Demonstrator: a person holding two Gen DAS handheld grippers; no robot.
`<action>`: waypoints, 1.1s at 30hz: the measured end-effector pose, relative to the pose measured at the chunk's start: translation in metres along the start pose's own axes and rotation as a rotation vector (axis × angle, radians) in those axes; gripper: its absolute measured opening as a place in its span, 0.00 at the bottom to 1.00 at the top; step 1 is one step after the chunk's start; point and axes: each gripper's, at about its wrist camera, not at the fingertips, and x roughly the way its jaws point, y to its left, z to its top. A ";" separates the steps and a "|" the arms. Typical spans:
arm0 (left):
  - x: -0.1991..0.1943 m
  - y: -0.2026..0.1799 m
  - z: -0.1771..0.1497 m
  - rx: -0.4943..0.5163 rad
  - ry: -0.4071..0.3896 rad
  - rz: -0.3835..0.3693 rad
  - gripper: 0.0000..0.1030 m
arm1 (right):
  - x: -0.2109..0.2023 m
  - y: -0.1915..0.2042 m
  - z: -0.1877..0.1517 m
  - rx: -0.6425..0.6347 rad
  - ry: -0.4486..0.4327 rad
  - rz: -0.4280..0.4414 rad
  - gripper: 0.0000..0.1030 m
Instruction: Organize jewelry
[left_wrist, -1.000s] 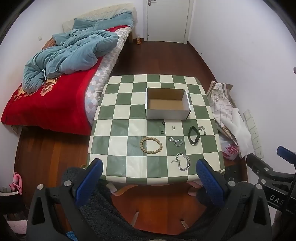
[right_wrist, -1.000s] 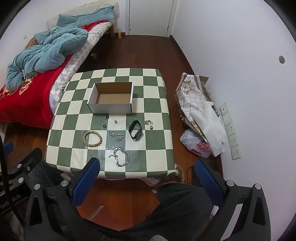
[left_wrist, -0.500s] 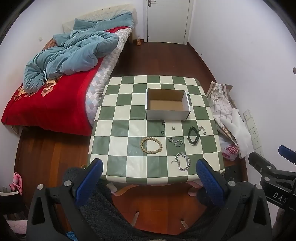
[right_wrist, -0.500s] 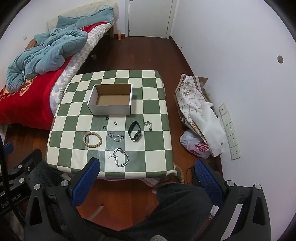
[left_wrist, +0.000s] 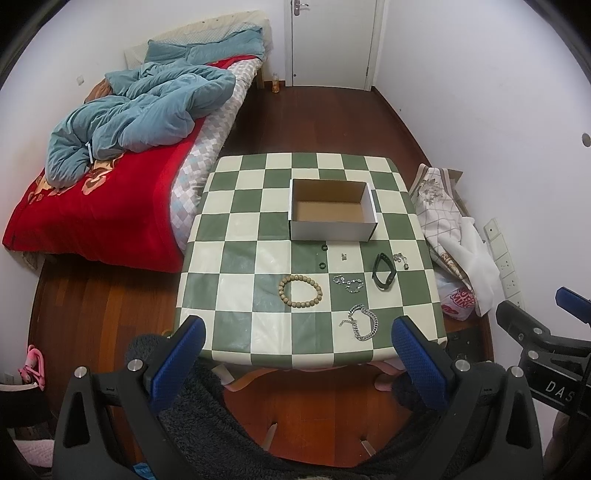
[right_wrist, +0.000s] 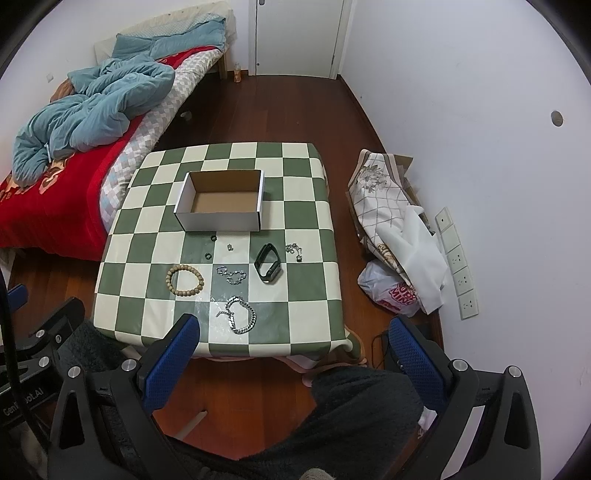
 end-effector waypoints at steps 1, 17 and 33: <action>0.000 0.000 0.000 0.001 0.001 0.000 1.00 | -0.001 -0.001 0.001 0.000 0.000 -0.001 1.00; -0.003 -0.005 0.001 0.005 -0.009 0.000 1.00 | -0.010 -0.006 0.002 0.004 -0.012 0.000 1.00; -0.009 -0.005 0.002 0.005 -0.015 -0.002 1.00 | -0.011 -0.007 0.000 0.004 -0.021 -0.001 1.00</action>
